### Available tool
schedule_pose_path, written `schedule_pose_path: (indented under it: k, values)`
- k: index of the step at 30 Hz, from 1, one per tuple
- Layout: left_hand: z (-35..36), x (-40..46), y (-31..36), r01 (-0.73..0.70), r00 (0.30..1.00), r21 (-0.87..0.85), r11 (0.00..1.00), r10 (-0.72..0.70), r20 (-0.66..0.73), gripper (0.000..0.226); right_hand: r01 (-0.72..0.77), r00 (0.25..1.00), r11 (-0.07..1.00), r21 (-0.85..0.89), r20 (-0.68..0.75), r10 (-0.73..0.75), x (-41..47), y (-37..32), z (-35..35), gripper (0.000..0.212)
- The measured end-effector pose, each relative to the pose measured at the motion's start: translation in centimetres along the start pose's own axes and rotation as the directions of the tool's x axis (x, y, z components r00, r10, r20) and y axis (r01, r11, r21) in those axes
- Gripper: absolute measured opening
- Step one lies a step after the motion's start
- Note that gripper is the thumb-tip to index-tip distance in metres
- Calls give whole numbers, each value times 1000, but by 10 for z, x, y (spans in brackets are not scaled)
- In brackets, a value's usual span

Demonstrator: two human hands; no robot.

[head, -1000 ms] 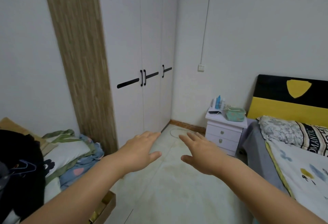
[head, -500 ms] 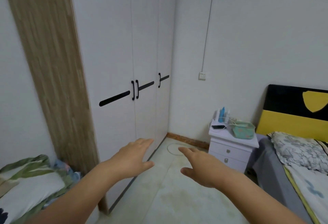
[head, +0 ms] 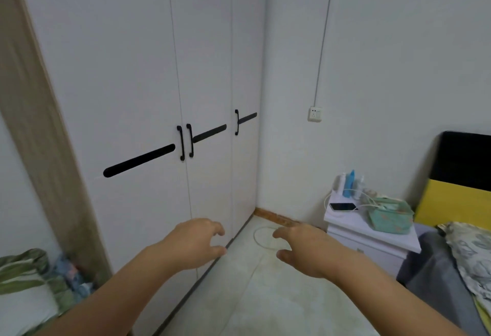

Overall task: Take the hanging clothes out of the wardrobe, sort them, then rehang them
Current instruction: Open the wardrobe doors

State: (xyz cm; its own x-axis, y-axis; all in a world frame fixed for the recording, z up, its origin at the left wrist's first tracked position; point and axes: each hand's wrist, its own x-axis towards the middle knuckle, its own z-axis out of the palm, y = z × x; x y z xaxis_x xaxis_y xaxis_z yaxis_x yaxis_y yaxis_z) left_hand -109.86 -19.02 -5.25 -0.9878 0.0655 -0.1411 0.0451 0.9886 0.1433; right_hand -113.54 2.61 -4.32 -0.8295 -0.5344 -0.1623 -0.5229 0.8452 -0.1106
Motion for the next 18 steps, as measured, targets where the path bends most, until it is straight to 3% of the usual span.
schedule_pose_path:
  k: [8, 18]
  values:
    - [-17, 96, 36, 109, 983, -105, 988, -123, -137, 48, 111, 993, 988, -106, -30, -115, 96, 93, -34, 47]
    - [-30, 191, -26, 273, 939, -97, 957, -287, -189, 49, 294, 956, 952, -90, 10, -294, 228, 98, -40, 45]
